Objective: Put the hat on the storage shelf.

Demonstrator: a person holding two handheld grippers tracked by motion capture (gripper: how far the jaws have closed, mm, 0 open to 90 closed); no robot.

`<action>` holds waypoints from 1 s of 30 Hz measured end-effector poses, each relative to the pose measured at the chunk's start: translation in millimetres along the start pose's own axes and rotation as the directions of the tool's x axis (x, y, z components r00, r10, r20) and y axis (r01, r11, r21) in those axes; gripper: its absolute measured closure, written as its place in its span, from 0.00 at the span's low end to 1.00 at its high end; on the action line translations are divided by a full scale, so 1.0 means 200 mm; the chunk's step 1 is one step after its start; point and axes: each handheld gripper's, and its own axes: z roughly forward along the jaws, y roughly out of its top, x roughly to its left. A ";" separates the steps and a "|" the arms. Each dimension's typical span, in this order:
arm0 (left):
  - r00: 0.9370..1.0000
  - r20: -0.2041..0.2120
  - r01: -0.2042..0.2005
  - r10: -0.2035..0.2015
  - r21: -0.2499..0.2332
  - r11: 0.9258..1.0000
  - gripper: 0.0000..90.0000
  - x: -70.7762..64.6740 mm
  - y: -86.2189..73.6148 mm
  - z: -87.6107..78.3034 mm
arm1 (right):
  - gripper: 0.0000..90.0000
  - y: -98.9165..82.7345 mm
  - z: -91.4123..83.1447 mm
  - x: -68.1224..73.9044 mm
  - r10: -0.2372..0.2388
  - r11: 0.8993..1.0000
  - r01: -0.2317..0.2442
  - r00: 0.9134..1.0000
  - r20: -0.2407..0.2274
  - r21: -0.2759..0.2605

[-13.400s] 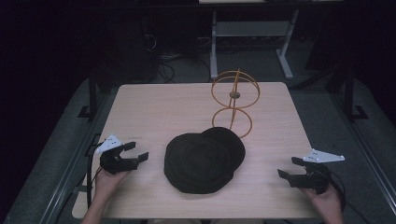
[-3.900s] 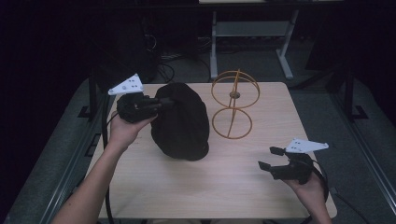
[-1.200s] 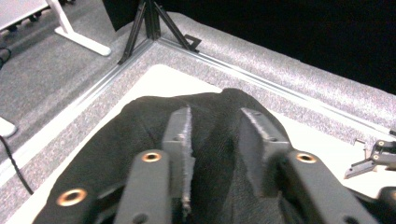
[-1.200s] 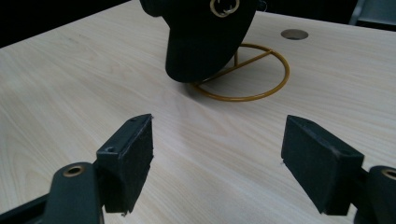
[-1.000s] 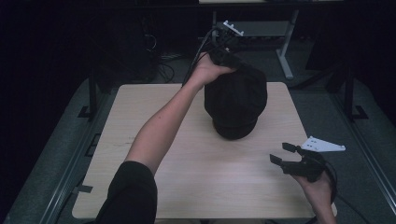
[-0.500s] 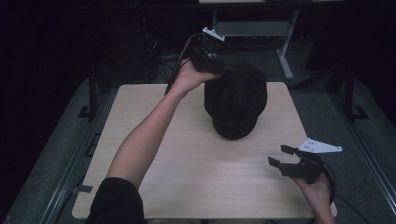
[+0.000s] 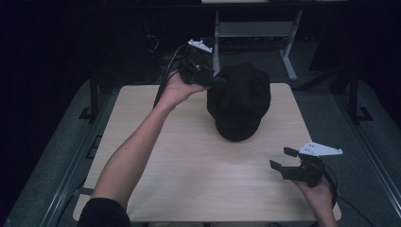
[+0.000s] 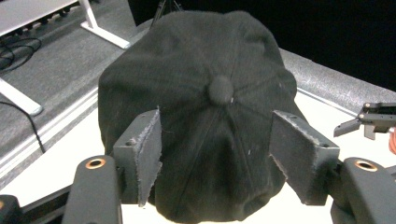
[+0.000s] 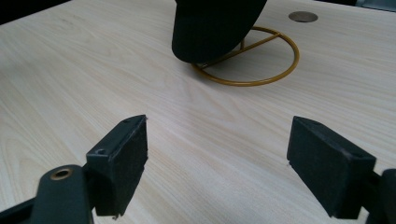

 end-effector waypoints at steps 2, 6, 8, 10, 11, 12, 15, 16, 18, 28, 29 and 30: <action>1.000 -0.016 -0.009 0.009 0.005 1.000 0.38 0.00 -0.03 -0.02 | 0.22 0.00 0.00 0.00 0.002 1.000 -0.002 1.000 -0.001 0.000; 1.000 -0.026 -0.001 0.000 -0.003 1.000 0.38 0.00 -0.10 -0.06 | 0.22 0.01 0.01 0.01 0.006 1.000 -0.006 1.000 -0.007 -0.003; 0.999 -0.032 -0.003 0.003 0.002 1.000 0.37 0.00 -0.13 -0.07 | 0.22 0.01 0.02 0.02 0.003 1.000 -0.003 1.000 -0.010 0.001; 0.999 -0.035 -0.005 0.005 0.003 1.000 0.37 -0.01 -0.15 -0.08 | 0.22 0.01 0.02 0.02 -0.002 1.000 0.002 1.000 -0.010 0.003; 0.999 -0.038 -0.010 0.010 0.007 1.000 0.37 -0.01 -0.16 -0.09 | 0.22 0.02 0.02 0.03 -0.001 1.000 0.001 1.000 -0.012 0.007; 0.999 -0.038 -0.004 0.004 0.007 1.000 0.37 -0.01 -0.17 -0.09 | 0.22 0.02 0.03 0.03 -0.005 1.000 0.005 1.000 -0.012 0.006; 0.999 -0.044 -0.003 0.003 0.005 1.000 0.36 -0.01 -0.20 -0.12 | 0.22 0.02 0.03 0.03 -0.005 1.000 0.005 1.000 -0.010 0.006; 0.999 -0.046 0.007 -0.007 -0.005 1.000 0.36 -0.01 -0.21 -0.13 | 0.22 0.02 0.03 0.03 0.001 1.000 -0.001 1.000 -0.009 0.008; 0.999 -0.047 0.004 -0.005 -0.005 1.000 0.36 -0.01 -0.23 -0.15 | 0.22 0.02 0.02 0.02 -0.001 1.000 0.001 1.000 -0.008 0.005; 0.999 -0.043 0.019 -0.020 -0.022 1.000 0.33 -0.02 -0.34 -0.23 | 0.22 0.01 0.03 0.02 0.002 1.000 -0.002 1.000 0.000 0.011; 0.999 -0.041 0.021 -0.022 -0.025 0.999 0.33 -0.02 -0.35 -0.24 | 0.21 0.01 0.03 0.02 0.008 1.000 -0.008 1.000 0.002 0.014; 0.999 -0.038 0.022 -0.023 -0.022 1.000 0.32 -0.02 -0.37 -0.24 | 0.21 0.01 0.03 0.03 0.009 1.000 -0.009 1.000 0.005 0.014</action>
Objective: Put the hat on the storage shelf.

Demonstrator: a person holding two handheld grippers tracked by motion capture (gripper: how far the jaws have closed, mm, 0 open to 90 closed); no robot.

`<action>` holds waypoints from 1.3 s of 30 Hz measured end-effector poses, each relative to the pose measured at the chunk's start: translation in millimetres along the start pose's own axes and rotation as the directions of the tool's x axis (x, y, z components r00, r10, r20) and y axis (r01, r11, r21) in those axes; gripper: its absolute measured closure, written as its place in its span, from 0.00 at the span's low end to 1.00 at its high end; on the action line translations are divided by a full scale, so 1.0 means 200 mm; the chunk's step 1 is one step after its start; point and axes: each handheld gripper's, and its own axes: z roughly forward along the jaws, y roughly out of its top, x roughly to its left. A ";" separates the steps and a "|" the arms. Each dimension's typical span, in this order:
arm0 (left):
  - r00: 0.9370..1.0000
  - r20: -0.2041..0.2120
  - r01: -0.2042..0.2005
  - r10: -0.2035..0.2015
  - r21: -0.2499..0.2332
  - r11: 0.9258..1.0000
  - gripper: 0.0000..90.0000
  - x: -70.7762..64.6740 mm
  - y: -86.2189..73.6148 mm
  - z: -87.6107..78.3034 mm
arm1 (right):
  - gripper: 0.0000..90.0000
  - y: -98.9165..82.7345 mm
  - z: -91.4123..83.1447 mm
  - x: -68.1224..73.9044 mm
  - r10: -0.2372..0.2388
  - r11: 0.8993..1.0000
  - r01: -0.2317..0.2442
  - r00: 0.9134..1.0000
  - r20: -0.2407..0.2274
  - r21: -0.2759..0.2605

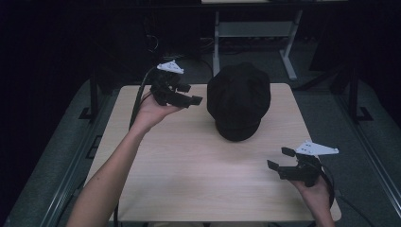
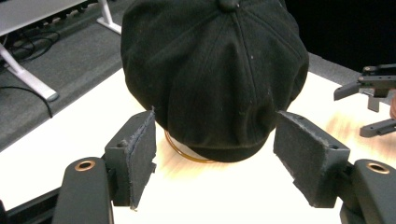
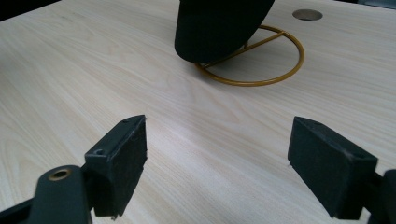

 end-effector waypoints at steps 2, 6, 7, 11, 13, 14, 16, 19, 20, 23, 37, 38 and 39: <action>1.000 -0.001 -0.003 0.003 0.003 1.000 0.31 0.00 -0.03 -0.01 | 0.20 0.00 0.00 0.00 0.002 1.000 -0.002 1.000 0.004 0.000; 1.000 -0.004 -0.004 0.004 0.008 1.000 0.31 -0.02 -0.09 -0.04 | 0.19 0.01 0.01 0.01 0.005 1.000 -0.005 1.000 0.011 0.005; 1.000 -0.005 0.000 0.000 0.008 1.000 0.31 -0.02 -0.11 -0.05 | 0.19 0.01 0.00 0.01 0.003 1.000 -0.003 1.000 0.014 0.000; 1.000 -0.013 0.002 -0.002 0.013 1.000 0.31 -0.03 -0.16 -0.09 | 0.19 0.01 0.00 0.02 0.004 1.000 -0.004 1.000 0.014 -0.013; 1.000 -0.013 0.012 -0.013 -0.005 1.000 0.31 -0.03 -0.18 -0.10 | 0.19 0.02 0.00 0.02 0.002 1.000 -0.002 1.000 0.013 -0.012; 1.000 -0.012 0.016 -0.016 -0.006 1.000 0.31 -0.03 -0.19 -0.11 | 0.19 0.02 0.00 0.02 0.003 1.000 -0.003 1.000 0.014 -0.011; 1.000 -0.011 0.022 -0.022 -0.006 1.000 0.31 -0.03 -0.21 -0.11 | 0.19 0.02 0.00 0.02 0.004 1.000 -0.004 1.000 0.015 -0.004; 1.000 -0.014 0.028 -0.028 -0.010 1.000 0.31 -0.02 -0.24 -0.12 | 0.19 0.01 0.01 0.02 0.004 1.000 -0.004 1.000 0.014 0.008; 0.999 -0.013 0.030 -0.030 -0.010 1.000 0.31 -0.02 -0.25 -0.12 | 0.19 0.01 0.01 0.02 0.002 1.000 -0.002 1.000 0.014 0.007; 0.999 -0.009 0.042 -0.042 -0.016 0.999 0.30 -0.01 -0.27 -0.12 | 0.19 0.01 0.01 0.01 0.002 1.000 -0.002 1.000 0.016 0.004; 0.999 0.004 0.039 -0.039 0.004 0.999 0.29 -0.04 -0.36 -0.09 | 0.19 -0.01 0.00 0.01 -0.011 1.000 0.010 1.000 0.029 0.016; 0.999 0.003 0.042 -0.042 0.006 0.999 0.29 -0.04 -0.37 -0.09 | 0.19 -0.01 0.00 0.01 -0.006 1.000 0.006 1.000 0.029 0.018; 0.999 0.002 0.039 -0.039 0.009 0.999 0.29 -0.04 -0.38 -0.08 | 0.19 -0.01 0.00 0.01 -0.006 1.000 0.005 1.000 0.029 0.018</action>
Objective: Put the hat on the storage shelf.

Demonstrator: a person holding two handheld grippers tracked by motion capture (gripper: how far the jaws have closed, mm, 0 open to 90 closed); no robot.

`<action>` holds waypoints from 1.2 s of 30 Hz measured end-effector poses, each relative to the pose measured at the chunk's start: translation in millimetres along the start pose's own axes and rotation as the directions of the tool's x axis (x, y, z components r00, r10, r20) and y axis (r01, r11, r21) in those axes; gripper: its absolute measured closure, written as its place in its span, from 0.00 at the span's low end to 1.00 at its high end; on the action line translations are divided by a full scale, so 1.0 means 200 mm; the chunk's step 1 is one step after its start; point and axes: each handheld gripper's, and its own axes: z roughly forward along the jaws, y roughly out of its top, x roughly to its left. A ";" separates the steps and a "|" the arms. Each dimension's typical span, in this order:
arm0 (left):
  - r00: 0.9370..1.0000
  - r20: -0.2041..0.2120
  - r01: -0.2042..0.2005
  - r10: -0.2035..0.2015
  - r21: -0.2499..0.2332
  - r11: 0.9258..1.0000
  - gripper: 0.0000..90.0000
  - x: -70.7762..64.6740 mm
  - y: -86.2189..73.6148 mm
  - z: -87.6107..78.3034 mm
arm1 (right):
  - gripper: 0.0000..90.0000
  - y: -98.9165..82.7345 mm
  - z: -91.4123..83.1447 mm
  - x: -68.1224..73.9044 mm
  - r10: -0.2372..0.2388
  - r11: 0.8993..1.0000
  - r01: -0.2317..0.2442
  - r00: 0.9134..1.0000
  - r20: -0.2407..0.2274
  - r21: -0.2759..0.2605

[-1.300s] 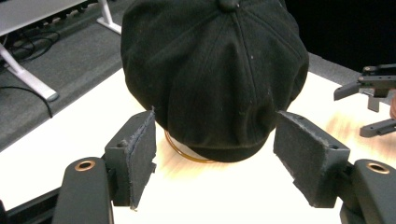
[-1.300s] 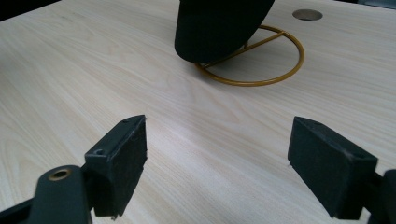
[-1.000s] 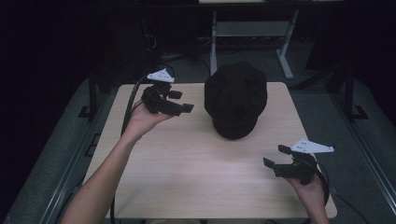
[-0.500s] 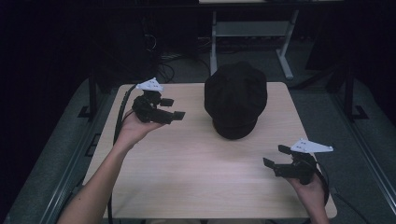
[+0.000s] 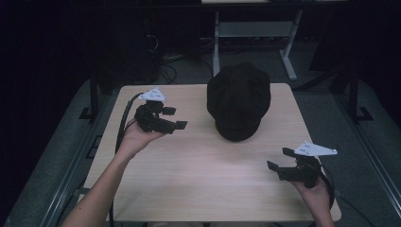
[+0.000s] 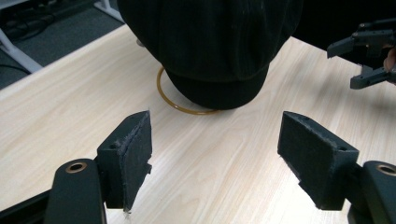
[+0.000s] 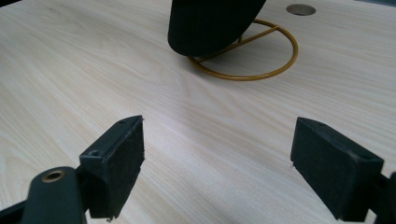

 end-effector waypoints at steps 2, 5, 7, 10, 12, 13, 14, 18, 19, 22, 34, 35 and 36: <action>1.000 0.000 0.005 -0.005 0.001 1.000 0.29 0.00 -0.02 0.01 | 0.19 0.00 0.00 0.00 0.001 1.000 -0.001 1.000 0.001 0.002; 1.000 0.002 0.015 -0.015 -0.002 1.000 0.29 0.01 -0.05 0.01 | 0.19 0.00 0.01 0.00 0.001 1.000 -0.001 1.000 0.003 0.009; 1.000 0.001 0.023 -0.023 -0.005 1.000 0.29 0.01 -0.07 0.01 | 0.19 0.00 0.01 0.00 -0.009 1.000 0.009 1.000 0.003 0.010; 1.000 0.001 0.026 -0.026 -0.009 1.000 0.29 0.02 -0.10 0.01 | 0.19 0.00 0.01 0.00 -0.009 1.000 0.009 1.000 0.004 0.012; 0.999 -0.002 0.036 -0.036 -0.008 0.999 0.29 0.02 -0.12 0.00 | 0.19 -0.01 0.01 0.00 -0.007 1.000 0.007 1.000 0.004 0.014; 0.999 -0.006 0.032 -0.032 -0.008 0.999 0.29 0.02 -0.13 0.00 | 0.19 -0.01 0.01 0.00 -0.008 1.000 0.008 1.000 0.005 0.013; 0.999 -0.008 0.032 -0.032 -0.011 0.999 0.29 0.02 -0.14 0.00 | 0.19 -0.01 0.01 0.00 -0.010 1.000 0.010 1.000 0.004 0.014; 0.999 -0.004 0.038 -0.038 -0.011 0.999 0.29 0.02 -0.17 0.01 | 0.19 -0.01 0.01 0.00 -0.015 1.000 0.015 1.000 -0.001 0.016; 0.999 -0.001 0.039 -0.039 0.001 0.999 0.29 0.02 -0.18 0.01 | 0.19 -0.01 0.01 0.01 -0.011 1.000 0.011 1.000 -0.002 0.018; 0.999 -0.001 0.046 -0.046 -0.004 0.999 0.28 0.02 -0.21 0.02 | 0.19 -0.01 0.01 0.00 -0.012 1.000 0.012 1.000 -0.001 0.016; 0.997 -0.015 0.073 -0.074 -0.029 0.997 0.28 0.01 -0.36 0.03 | 0.19 -0.01 -0.01 -0.02 -0.007 1.000 0.007 1.000 0.025 0.016; 0.997 -0.016 0.071 -0.071 -0.027 0.997 0.28 0.01 -0.37 0.03 | 0.19 -0.01 -0.01 -0.02 -0.010 1.000 0.009 1.000 0.025 0.014; 0.998 -0.017 0.067 -0.068 -0.023 0.997 0.28 0.01 -0.38 0.03 | 0.19 -0.02 -0.01 -0.02 -0.003 1.000 0.003 1.000 0.027 0.016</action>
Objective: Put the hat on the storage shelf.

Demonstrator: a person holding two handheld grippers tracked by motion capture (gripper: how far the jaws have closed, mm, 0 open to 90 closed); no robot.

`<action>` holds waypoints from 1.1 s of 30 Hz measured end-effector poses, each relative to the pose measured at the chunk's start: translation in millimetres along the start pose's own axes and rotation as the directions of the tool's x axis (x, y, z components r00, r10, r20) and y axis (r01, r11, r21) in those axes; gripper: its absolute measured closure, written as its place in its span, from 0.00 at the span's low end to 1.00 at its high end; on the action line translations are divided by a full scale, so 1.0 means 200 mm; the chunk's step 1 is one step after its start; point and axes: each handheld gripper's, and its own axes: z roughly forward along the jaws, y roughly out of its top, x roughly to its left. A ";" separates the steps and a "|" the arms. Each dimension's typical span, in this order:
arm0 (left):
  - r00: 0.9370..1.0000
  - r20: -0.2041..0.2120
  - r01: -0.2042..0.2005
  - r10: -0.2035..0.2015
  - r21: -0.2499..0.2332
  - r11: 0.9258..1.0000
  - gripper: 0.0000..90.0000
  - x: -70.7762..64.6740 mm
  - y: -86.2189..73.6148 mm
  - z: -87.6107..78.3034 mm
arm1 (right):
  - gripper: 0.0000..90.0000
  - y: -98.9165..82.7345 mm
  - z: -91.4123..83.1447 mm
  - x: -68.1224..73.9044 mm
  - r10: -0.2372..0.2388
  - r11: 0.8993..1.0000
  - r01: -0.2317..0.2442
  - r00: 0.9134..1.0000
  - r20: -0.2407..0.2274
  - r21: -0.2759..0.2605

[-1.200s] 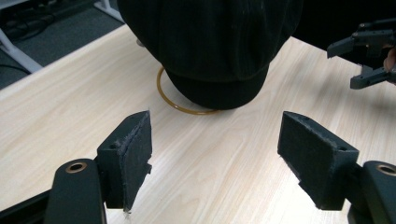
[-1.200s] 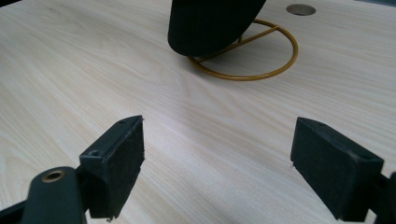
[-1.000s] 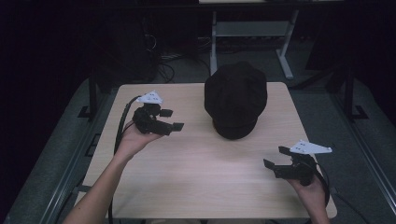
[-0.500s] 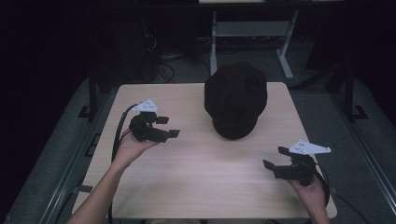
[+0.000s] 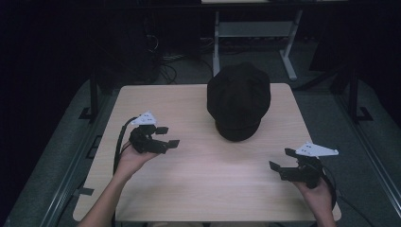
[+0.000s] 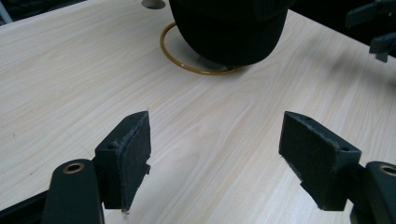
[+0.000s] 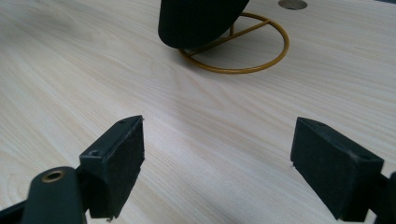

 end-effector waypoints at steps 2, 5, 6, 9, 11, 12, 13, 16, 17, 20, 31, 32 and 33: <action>1.000 -0.002 0.008 -0.008 -0.006 1.000 0.28 0.00 -0.02 0.00 | 0.19 0.00 0.00 0.00 0.001 1.000 -0.001 1.000 0.000 0.000; 1.000 -0.003 0.014 -0.014 -0.011 1.000 0.28 0.00 -0.04 -0.01 | 0.19 0.00 0.00 0.00 0.003 1.000 -0.003 1.000 0.000 0.004; 1.000 -0.001 0.014 -0.014 -0.013 1.000 0.28 0.01 -0.05 -0.02 | 0.19 0.00 0.00 0.00 0.000 1.000 0.000 1.000 0.001 0.004; 1.000 -0.008 0.020 -0.020 -0.013 1.000 0.28 0.01 -0.08 -0.03 | 0.19 0.00 0.01 0.00 -0.002 1.000 0.002 1.000 0.001 0.009; 1.000 -0.013 0.019 -0.020 -0.010 1.000 0.28 0.01 -0.09 -0.03 | 0.19 -0.01 0.01 0.00 -0.006 1.000 0.006 1.000 -0.001 0.012; 1.000 -0.019 0.011 -0.011 -0.010 1.000 0.28 0.01 -0.10 -0.04 | 0.19 -0.01 0.01 0.00 -0.007 1.000 0.007 1.000 -0.002 0.013; 1.000 -0.025 0.007 -0.007 -0.011 1.000 0.28 0.00 -0.10 -0.04 | 0.19 -0.01 0.01 0.00 -0.008 1.000 0.008 1.000 -0.001 0.013; 1.000 -0.024 0.011 -0.012 -0.010 1.000 0.28 0.00 -0.13 -0.05 | 0.19 -0.01 0.01 0.00 -0.008 1.000 0.008 1.000 -0.003 0.017; 1.000 -0.025 0.009 -0.010 -0.007 1.000 0.28 0.00 -0.13 -0.05 | 0.19 -0.01 0.01 0.00 -0.008 1.000 0.008 1.000 -0.003 0.018; 1.000 -0.031 0.006 -0.006 -0.001 1.000 0.28 -0.01 -0.14 -0.05 | 0.19 -0.01 0.02 0.00 -0.008 1.000 0.008 1.000 -0.004 0.021; 0.999 -0.042 0.001 -0.001 0.010 1.000 0.27 -0.02 -0.23 -0.07 | 0.19 -0.01 0.03 0.02 -0.011 0.999 0.012 1.000 -0.019 0.029; 0.999 -0.044 0.008 -0.007 0.004 1.000 0.27 -0.03 -0.25 -0.08 | 0.19 -0.01 0.04 0.02 -0.008 1.000 0.009 1.000 -0.019 0.030; 0.999 -0.046 0.014 -0.014 -0.003 1.000 0.27 -0.03 -0.26 -0.08 | 0.19 -0.01 0.04 0.02 -0.008 1.000 0.008 1.000 -0.020 0.030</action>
